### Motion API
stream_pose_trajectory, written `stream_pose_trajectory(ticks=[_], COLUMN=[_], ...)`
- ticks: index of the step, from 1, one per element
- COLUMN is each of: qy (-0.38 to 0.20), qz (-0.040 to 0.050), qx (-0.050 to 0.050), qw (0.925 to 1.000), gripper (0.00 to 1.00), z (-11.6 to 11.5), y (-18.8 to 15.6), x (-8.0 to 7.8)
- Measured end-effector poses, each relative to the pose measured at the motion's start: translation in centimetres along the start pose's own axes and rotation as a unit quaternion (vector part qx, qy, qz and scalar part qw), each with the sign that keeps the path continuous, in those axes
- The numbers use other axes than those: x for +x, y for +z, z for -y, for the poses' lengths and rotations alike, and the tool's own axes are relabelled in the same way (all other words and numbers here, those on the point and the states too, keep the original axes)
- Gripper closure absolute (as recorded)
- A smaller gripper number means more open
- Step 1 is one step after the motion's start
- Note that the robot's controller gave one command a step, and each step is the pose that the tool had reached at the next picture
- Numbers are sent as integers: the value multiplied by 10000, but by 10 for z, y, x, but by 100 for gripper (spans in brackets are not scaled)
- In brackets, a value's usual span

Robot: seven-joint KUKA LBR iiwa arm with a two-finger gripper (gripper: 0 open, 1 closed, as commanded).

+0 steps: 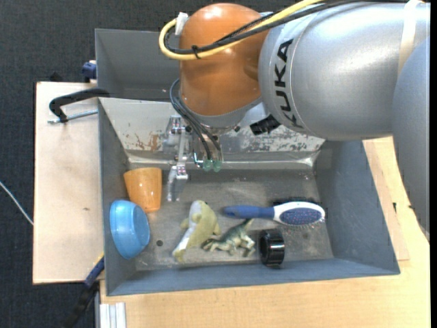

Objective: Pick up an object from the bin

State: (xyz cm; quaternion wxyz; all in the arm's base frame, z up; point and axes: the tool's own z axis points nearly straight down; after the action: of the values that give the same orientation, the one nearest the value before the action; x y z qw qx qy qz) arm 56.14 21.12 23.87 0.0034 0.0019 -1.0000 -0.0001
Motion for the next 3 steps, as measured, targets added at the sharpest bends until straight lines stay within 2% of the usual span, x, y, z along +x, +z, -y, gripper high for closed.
stream_pose_trajectory(ticks=[1, 2, 3], qy=[559, 1027, -281], qz=[1, 46, 86], qx=[1, -22, -21], qw=[9984, 9947, 9996], gripper=[0, 0, 0], z=[-24, 40, 86], y=[103, 168, 166], x=[40, 25, 61])
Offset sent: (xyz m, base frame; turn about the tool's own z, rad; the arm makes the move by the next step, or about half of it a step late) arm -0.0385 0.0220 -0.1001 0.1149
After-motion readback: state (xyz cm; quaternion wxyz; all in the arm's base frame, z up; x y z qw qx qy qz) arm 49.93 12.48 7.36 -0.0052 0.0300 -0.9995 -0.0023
